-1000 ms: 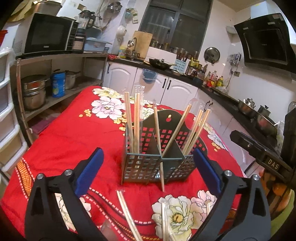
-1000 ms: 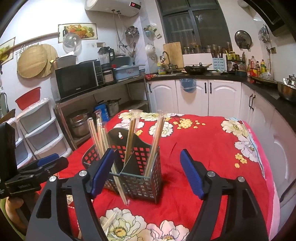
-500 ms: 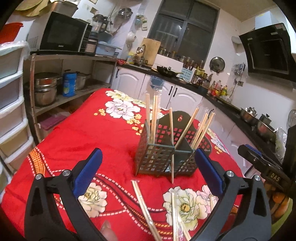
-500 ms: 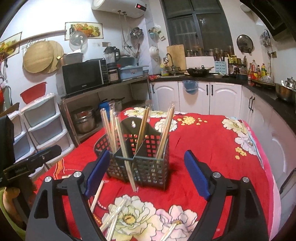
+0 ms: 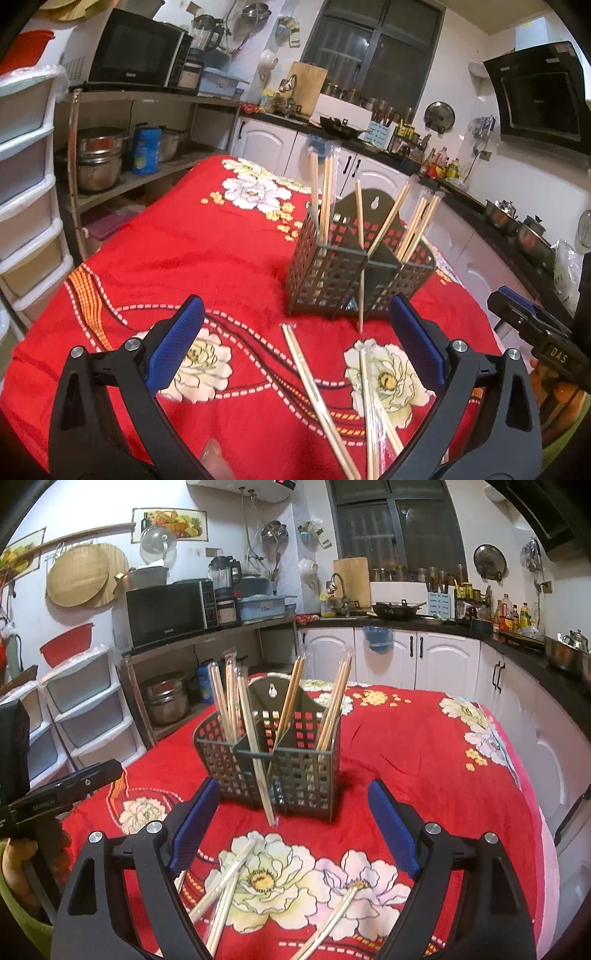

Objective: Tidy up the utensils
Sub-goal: 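Lower the right tool onto another wrapped chopstick pair and close it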

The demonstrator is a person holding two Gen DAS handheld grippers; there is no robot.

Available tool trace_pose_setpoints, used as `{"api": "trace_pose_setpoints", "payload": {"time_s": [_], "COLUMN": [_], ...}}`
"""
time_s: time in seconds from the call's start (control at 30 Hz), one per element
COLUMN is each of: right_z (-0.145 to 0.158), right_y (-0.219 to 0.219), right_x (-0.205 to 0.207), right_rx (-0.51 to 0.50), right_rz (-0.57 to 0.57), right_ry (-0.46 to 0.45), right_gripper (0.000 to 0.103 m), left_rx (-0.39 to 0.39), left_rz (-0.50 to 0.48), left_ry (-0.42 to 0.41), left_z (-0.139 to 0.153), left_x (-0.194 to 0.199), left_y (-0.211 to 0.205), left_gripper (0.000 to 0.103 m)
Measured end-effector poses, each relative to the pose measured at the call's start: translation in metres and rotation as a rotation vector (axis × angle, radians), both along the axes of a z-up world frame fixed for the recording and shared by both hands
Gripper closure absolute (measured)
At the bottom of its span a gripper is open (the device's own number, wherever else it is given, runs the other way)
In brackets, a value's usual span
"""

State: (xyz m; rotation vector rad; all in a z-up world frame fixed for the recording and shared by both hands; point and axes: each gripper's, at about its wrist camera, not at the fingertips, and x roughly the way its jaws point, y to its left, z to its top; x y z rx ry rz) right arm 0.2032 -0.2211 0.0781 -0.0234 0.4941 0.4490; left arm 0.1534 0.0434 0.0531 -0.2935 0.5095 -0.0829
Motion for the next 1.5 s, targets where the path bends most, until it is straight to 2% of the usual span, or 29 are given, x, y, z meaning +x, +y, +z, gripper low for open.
{"api": "trace_pose_setpoints", "payload": {"time_s": [0.23, 0.57, 0.63, 0.8, 0.9, 1.0, 1.07, 1.17, 1.23, 1.33, 1.5], "right_z": [-0.022, -0.060, -0.067, -0.080, -0.086, -0.093, -0.097, -0.105, -0.110, -0.115, -0.116], "right_y": [0.002, 0.006, 0.004, 0.003, -0.003, -0.011, -0.016, -0.020, -0.023, -0.025, -0.027], "right_x": [-0.005, -0.016, -0.016, -0.018, -0.014, -0.007, -0.001, 0.007, 0.014, 0.021, 0.031], "right_rx": [-0.021, -0.067, -0.068, -0.092, -0.098, -0.099, -0.095, -0.082, -0.075, -0.059, -0.051], "right_rz": [0.012, 0.041, 0.040, 0.044, 0.022, -0.002, -0.016, -0.024, -0.026, -0.027, -0.032], "right_ry": [0.058, 0.155, 0.177, 0.205, 0.229, 0.259, 0.279, 0.319, 0.351, 0.386, 0.413], "right_gripper": [0.023, 0.023, 0.023, 0.024, 0.025, 0.030, 0.033, 0.039, 0.043, 0.046, 0.051], "left_rx": [0.002, 0.015, 0.018, 0.001, 0.001, -0.004, 0.005, 0.034, 0.052, 0.063, 0.076], "left_rz": [-0.001, -0.057, -0.071, -0.111, -0.133, -0.160, -0.184, -0.217, -0.238, -0.260, -0.284], "left_ry": [0.076, 0.141, 0.157, 0.204, 0.229, 0.259, 0.271, 0.283, 0.295, 0.326, 0.360], "left_z": [-0.020, -0.038, -0.043, -0.053, -0.056, -0.059, -0.060, -0.060, -0.062, -0.068, -0.074], "left_x": [0.000, 0.003, 0.006, 0.015, 0.023, 0.032, 0.037, 0.044, 0.050, 0.061, 0.073], "left_y": [0.001, -0.015, -0.020, -0.031, -0.039, -0.049, -0.056, -0.070, -0.078, -0.088, -0.099], "left_gripper": [0.012, 0.012, 0.015, 0.038, 0.042, 0.052, 0.053, 0.063, 0.064, 0.072, 0.073]}}
